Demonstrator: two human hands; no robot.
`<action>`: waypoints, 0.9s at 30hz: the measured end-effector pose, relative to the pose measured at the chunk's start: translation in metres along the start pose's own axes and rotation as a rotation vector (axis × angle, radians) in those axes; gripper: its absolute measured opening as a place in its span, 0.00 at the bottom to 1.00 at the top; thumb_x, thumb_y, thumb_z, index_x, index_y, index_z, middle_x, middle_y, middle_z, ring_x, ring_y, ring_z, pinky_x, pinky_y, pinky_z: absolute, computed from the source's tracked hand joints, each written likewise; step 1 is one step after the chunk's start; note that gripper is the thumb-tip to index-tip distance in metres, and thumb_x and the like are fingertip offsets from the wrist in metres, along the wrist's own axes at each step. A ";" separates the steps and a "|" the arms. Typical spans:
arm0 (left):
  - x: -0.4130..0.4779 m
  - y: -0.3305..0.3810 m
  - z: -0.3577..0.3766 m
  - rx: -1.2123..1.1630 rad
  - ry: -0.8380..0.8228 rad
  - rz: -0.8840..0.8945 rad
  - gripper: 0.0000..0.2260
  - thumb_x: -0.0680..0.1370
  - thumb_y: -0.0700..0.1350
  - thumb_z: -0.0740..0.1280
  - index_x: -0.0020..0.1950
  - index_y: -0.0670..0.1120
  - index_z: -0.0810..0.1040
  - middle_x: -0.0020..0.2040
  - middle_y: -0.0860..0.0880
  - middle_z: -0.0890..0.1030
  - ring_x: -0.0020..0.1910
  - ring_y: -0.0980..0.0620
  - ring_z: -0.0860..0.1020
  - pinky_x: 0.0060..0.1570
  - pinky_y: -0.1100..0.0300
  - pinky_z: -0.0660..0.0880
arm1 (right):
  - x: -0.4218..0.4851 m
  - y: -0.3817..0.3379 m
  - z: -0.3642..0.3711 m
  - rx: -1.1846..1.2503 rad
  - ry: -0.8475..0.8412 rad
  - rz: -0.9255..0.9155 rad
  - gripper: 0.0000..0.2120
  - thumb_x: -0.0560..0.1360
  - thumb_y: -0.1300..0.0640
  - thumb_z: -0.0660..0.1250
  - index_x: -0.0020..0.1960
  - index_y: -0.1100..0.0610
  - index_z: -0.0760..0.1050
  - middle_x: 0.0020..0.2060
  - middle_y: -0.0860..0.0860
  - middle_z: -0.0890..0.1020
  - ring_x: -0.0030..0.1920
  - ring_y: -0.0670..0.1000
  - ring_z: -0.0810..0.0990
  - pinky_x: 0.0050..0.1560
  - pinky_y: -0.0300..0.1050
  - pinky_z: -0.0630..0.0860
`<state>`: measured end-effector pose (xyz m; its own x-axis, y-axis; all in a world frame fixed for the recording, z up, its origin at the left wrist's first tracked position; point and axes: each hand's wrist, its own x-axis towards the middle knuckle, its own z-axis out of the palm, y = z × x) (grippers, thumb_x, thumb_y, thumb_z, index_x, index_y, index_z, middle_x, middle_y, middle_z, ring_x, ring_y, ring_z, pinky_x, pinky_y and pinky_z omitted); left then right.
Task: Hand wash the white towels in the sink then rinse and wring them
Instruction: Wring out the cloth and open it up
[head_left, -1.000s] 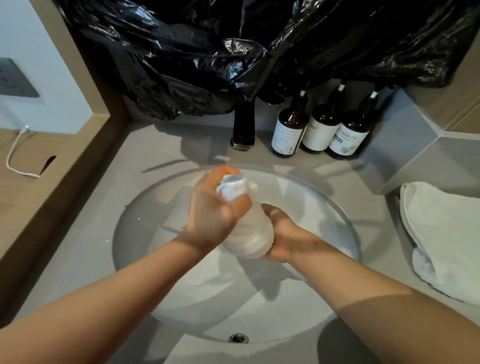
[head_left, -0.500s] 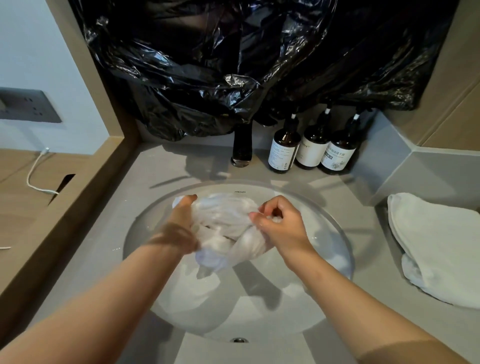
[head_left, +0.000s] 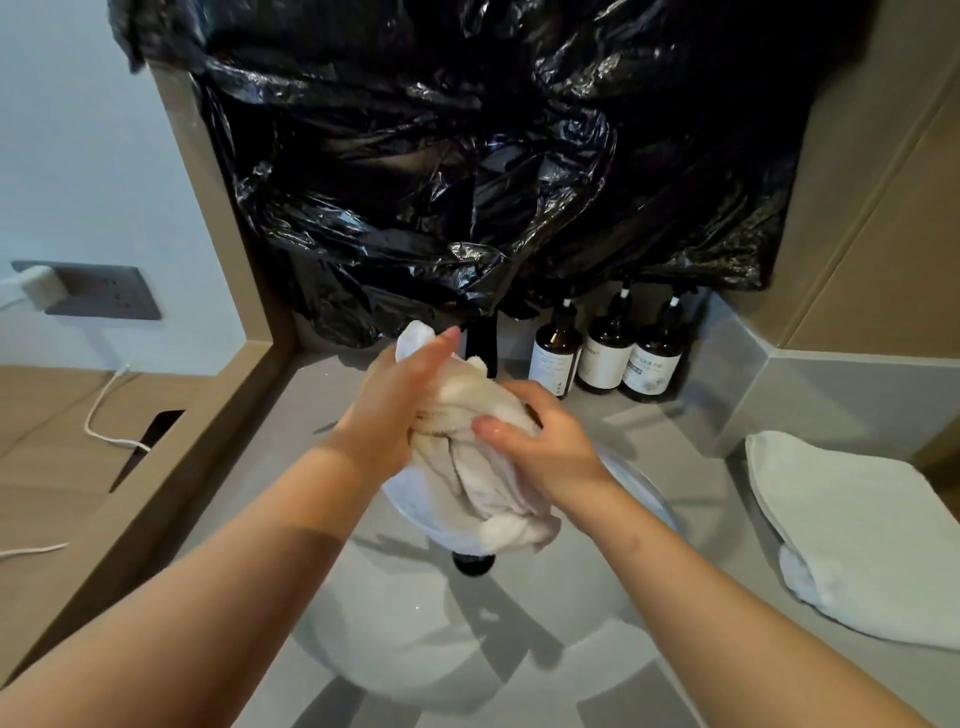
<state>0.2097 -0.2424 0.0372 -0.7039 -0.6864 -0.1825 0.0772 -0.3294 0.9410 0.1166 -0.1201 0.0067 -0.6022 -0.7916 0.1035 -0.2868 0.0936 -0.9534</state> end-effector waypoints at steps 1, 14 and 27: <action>-0.001 0.003 0.001 0.011 0.006 0.050 0.17 0.72 0.52 0.72 0.54 0.43 0.75 0.47 0.43 0.83 0.43 0.48 0.83 0.40 0.56 0.80 | 0.002 -0.005 0.000 0.053 0.049 -0.034 0.07 0.73 0.55 0.71 0.47 0.47 0.74 0.39 0.42 0.79 0.39 0.37 0.77 0.40 0.28 0.73; -0.012 0.024 -0.005 0.371 -0.583 0.103 0.25 0.68 0.30 0.71 0.61 0.48 0.72 0.49 0.51 0.85 0.48 0.53 0.83 0.44 0.62 0.79 | 0.023 -0.068 -0.030 0.536 0.304 -0.023 0.06 0.78 0.56 0.64 0.44 0.57 0.75 0.36 0.52 0.80 0.37 0.51 0.80 0.40 0.45 0.78; -0.004 0.029 -0.017 0.104 -0.551 -0.191 0.13 0.67 0.44 0.72 0.48 0.39 0.83 0.47 0.38 0.83 0.45 0.43 0.82 0.48 0.52 0.79 | 0.032 -0.024 -0.052 0.413 0.334 0.422 0.10 0.79 0.54 0.64 0.54 0.61 0.75 0.50 0.61 0.80 0.46 0.59 0.80 0.42 0.50 0.77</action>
<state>0.2268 -0.2604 0.0600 -0.9636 -0.1741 -0.2031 -0.1373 -0.3297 0.9341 0.0657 -0.1159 0.0480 -0.8173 -0.5024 -0.2822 0.2913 0.0623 -0.9546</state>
